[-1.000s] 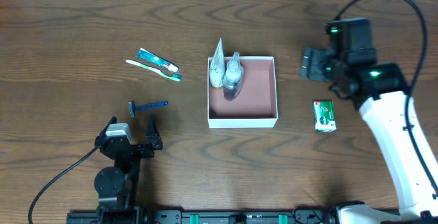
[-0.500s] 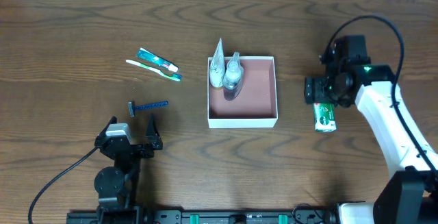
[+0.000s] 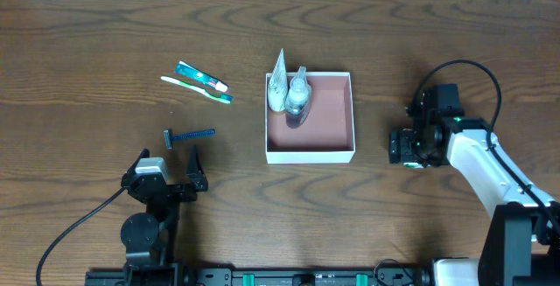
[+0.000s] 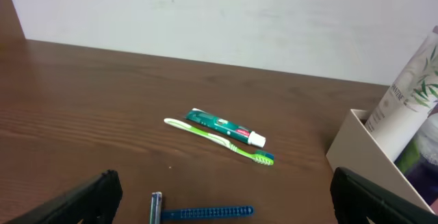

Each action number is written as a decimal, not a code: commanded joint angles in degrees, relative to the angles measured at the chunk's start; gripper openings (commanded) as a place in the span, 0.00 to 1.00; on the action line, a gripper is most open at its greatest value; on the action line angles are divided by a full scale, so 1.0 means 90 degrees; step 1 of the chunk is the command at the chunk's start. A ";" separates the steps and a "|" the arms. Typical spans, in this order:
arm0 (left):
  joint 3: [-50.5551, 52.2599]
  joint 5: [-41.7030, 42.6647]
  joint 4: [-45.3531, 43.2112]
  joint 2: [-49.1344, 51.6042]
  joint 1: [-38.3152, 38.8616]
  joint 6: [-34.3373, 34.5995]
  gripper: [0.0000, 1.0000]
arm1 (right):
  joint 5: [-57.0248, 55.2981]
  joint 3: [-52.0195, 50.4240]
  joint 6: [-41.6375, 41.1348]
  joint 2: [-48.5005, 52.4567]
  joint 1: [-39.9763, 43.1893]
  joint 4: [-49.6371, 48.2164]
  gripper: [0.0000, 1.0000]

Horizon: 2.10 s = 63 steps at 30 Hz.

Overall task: Pack container
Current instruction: 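Move the right gripper to the green deodorant box and grasp it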

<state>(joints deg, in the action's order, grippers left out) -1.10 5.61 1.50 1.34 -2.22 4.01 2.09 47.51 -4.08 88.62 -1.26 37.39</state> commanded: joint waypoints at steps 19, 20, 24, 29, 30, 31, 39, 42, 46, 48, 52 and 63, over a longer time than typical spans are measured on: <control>0.0097 0.0070 0.0233 0.0002 -0.0032 -0.0087 0.98 | -0.0017 -0.0758 -0.0019 0.0063 0.0109 -0.1613 0.84; 0.0097 0.0070 0.0233 0.0002 -0.0032 -0.0087 0.98 | 0.0012 -0.0758 -0.0068 0.0063 0.0109 -0.1700 0.83; 0.0097 0.0070 0.0233 0.0002 -0.0032 -0.0087 0.98 | 0.0015 -0.0758 -0.0308 0.0063 0.0109 -0.1904 0.82; 0.0097 0.0070 0.0233 0.0002 -0.0032 -0.0087 0.98 | -0.0063 -0.0758 -0.0406 0.0066 0.0109 -0.1931 0.74; 0.0097 0.0068 0.0233 0.0002 -0.0032 -0.0087 0.98 | -0.0075 -0.0758 -0.0423 0.0066 0.0109 -0.1936 0.73; 0.0097 0.0070 0.0233 0.0002 -0.0032 -0.0087 0.98 | -0.0090 -0.0758 -0.0427 0.0066 0.0109 -0.1948 0.71; 0.0097 0.0070 0.0233 0.0002 -0.0032 -0.0087 0.98 | -0.0138 -0.0758 -0.0423 0.0078 0.0109 -0.2212 0.67; 0.0097 0.0070 0.0233 0.0002 -0.0032 -0.0087 0.98 | -0.0138 -0.0758 -0.0423 0.0168 0.0109 -0.2327 0.67; 0.0097 0.0070 0.0233 0.0002 -0.0032 -0.0087 0.98 | -0.0136 -0.0758 -0.0476 0.0444 0.0109 -0.2407 0.67; 0.0097 0.0070 0.0233 0.0002 -0.0032 -0.0087 0.98 | -0.0134 -0.0758 -0.0563 0.0600 0.0109 -0.2446 0.65; 0.0097 0.0070 0.0233 0.0002 -0.0032 -0.0087 0.98 | -0.0134 -0.0758 -0.0593 0.0668 0.0109 -0.2458 0.54; 0.0097 0.0070 0.0233 0.0002 -0.0032 -0.0087 0.98 | 0.0104 -0.0624 -0.0614 0.0578 0.0107 -0.2562 0.32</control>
<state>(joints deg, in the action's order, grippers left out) -1.10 5.61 1.50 1.34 -2.22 4.01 0.89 41.25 -8.97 92.90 -0.86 13.93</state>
